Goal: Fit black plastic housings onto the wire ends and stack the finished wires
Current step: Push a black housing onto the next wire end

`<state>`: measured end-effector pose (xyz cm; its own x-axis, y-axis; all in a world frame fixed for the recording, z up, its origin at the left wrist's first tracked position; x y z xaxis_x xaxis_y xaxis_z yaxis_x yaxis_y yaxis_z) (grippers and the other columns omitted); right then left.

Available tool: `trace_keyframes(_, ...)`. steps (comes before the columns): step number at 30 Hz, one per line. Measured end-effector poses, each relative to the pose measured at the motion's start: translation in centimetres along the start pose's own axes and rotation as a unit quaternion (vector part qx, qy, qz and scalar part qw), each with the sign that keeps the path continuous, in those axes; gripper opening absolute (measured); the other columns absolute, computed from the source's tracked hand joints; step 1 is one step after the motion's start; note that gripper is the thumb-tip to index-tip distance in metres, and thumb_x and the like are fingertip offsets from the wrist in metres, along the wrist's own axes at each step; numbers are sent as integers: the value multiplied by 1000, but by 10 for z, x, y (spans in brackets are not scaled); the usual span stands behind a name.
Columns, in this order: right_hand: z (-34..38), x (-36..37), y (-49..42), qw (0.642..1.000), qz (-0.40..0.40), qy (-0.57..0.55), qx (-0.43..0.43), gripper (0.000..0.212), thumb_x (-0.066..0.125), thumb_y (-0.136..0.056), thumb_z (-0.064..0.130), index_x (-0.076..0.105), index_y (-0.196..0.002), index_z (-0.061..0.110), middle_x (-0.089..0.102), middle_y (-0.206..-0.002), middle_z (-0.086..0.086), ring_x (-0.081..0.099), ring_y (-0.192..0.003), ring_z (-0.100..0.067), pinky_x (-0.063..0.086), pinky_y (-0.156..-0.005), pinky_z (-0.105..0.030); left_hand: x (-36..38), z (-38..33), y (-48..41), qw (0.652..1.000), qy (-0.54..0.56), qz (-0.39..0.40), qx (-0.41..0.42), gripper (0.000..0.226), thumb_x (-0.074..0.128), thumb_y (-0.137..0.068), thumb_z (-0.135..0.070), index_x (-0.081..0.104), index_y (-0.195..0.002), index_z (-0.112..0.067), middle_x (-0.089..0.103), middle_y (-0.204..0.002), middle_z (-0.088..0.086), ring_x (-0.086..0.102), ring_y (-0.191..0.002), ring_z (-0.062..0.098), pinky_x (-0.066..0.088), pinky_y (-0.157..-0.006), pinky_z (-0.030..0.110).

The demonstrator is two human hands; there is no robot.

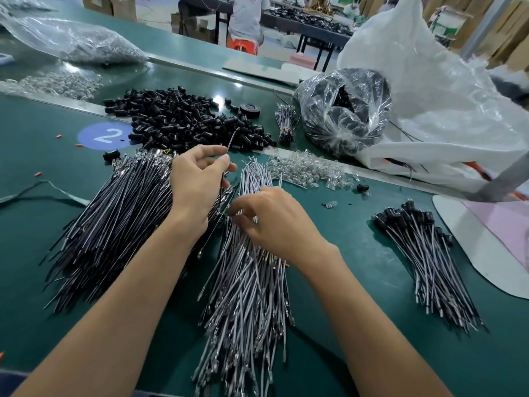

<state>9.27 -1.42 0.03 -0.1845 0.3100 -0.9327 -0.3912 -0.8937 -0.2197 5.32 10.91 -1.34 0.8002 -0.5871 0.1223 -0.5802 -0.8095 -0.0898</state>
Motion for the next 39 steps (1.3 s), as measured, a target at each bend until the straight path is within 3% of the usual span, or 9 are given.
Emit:
trace_keyframes(4,4,6,-19,994,37,100,-2,18,63,-92,24,69,-98,9,64,-87,-7,62,-86,-29,50,-67,-36,-1,0,-1,1000,3,-2,-5,10,61,-93,-5,66,-95,-14,71,-72,-1,51,-41,2,37,-41,11)
trace_keyframes(10,-6,12,-36,986,126,73,85,37,76,-83,35,49,-74,11,42,-67,-1,51,-73,-27,36,-62,-29,-1,1,-2,1000,7,-1,-8,10,60,-93,-6,66,-98,-13,71,-75,1,51,-42,2,37,-43,11)
trace_keyframes(15,-5,13,-38,987,114,52,97,36,79,-79,32,66,-100,7,63,-88,-8,61,-84,-27,50,-69,-32,-2,2,-3,1000,6,-7,-11,10,61,-93,-6,66,-99,-12,71,-75,0,52,-43,2,37,-44,10)
trace_keyframes(21,-7,8,-30,990,32,45,127,16,70,-85,29,72,-93,15,68,-89,-6,64,-85,-28,54,-73,-34,-2,2,-2,1000,2,-6,-10,11,61,-93,-7,67,-101,-12,72,-77,1,52,-44,3,38,-44,10)
trace_keyframes(27,-11,2,-20,988,-75,-22,133,17,65,-90,28,79,-98,22,74,-89,-2,65,-82,-24,54,-76,-36,-2,2,-2,1000,-6,-8,-10,11,61,-94,-8,67,-101,-12,72,-76,0,52,-43,3,38,-44,10)
trace_keyframes(31,-15,2,-12,980,-135,-89,120,16,66,-92,21,78,-100,17,76,-86,-2,68,-78,-20,55,-73,-36,-2,3,-1,1000,-12,-6,-12,10,61,-93,-8,67,-100,-13,72,-76,-1,53,-43,2,39,-45,10)
trace_keyframes(36,-26,6,-8,933,-182,-261,168,30,71,-88,13,70,-117,9,77,-89,-7,71,-74,-13,58,-80,-31,0,2,0,1000,-16,1,-15,9,61,-94,-8,66,-97,-15,72,-78,0,53,-43,2,39,-44,10)
trace_keyframes(39,-30,6,-6,908,-192,-322,185,31,73,-87,13,69,-117,10,76,-81,-6,69,-63,-9,57,-70,-21,-1,2,1,1000,-20,2,-14,9,61,-94,-8,66,-99,-15,72,-78,0,53,-43,1,39,-44,10)
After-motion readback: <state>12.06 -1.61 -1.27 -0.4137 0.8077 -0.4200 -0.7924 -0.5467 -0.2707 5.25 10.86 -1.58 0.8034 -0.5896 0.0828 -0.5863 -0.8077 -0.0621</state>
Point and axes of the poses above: each hand's wrist, its own y-axis away from the middle knuckle, its own x-axis out of the palm, z = x × y, the point moved 5 cm from there along -y, towards the middle knuckle
